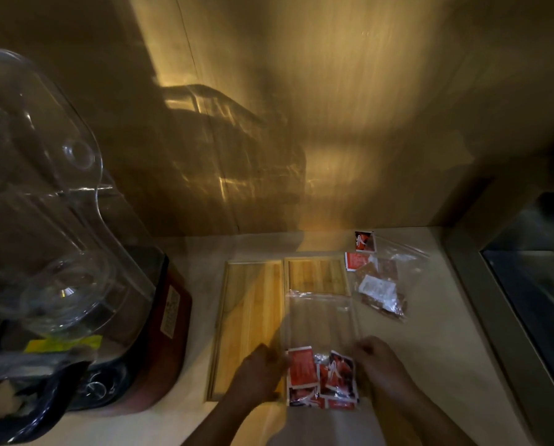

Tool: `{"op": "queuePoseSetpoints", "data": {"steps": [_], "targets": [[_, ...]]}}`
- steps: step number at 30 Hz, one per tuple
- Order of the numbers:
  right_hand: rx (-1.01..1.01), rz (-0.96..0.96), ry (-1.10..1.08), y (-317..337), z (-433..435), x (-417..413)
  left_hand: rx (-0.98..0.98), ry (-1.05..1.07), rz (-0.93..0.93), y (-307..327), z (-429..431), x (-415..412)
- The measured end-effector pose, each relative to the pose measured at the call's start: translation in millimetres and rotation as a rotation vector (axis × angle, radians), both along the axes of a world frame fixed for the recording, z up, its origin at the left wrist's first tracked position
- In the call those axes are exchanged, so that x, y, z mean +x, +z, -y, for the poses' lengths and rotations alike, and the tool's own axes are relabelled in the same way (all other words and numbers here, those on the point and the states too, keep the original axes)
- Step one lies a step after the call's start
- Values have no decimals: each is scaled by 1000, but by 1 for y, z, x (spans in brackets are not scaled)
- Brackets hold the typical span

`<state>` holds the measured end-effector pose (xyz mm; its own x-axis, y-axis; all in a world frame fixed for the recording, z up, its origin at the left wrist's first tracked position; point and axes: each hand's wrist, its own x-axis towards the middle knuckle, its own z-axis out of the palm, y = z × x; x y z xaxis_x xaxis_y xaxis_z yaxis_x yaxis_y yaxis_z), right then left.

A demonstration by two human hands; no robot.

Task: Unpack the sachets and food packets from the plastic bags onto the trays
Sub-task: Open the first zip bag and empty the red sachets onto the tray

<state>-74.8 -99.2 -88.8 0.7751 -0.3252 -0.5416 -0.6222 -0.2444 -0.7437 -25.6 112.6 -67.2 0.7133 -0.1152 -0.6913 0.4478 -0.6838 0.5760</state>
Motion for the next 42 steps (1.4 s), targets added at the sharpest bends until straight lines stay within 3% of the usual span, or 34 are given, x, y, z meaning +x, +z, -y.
{"op": "queuePoseSetpoints", "data": {"steps": [3,7,10,14,19,24,28,34,39,42], "targets": [[-27,-56,79,-5,-6,-13,38,-118,-120,-4,1,-10],[-139,-115,190,-12,-7,-11,-63,-38,-98,-9,5,-13],[-112,-118,109,-14,-10,-2,-129,78,-52,-9,10,-10],[-152,20,10,-8,-5,16,-185,202,-57,-3,17,-4],[-84,-89,218,5,0,5,-183,175,-115,-2,15,-5],[-35,-124,316,-11,2,-6,-232,316,-235,-6,12,-9],[8,-37,185,-18,1,-11,-324,390,-289,-5,13,-11],[202,140,-60,16,2,11,-437,372,-105,17,14,8],[272,-64,-48,24,-1,13,-320,278,-85,18,13,13],[341,-209,4,22,-4,-5,-245,221,-245,10,9,1]]}}
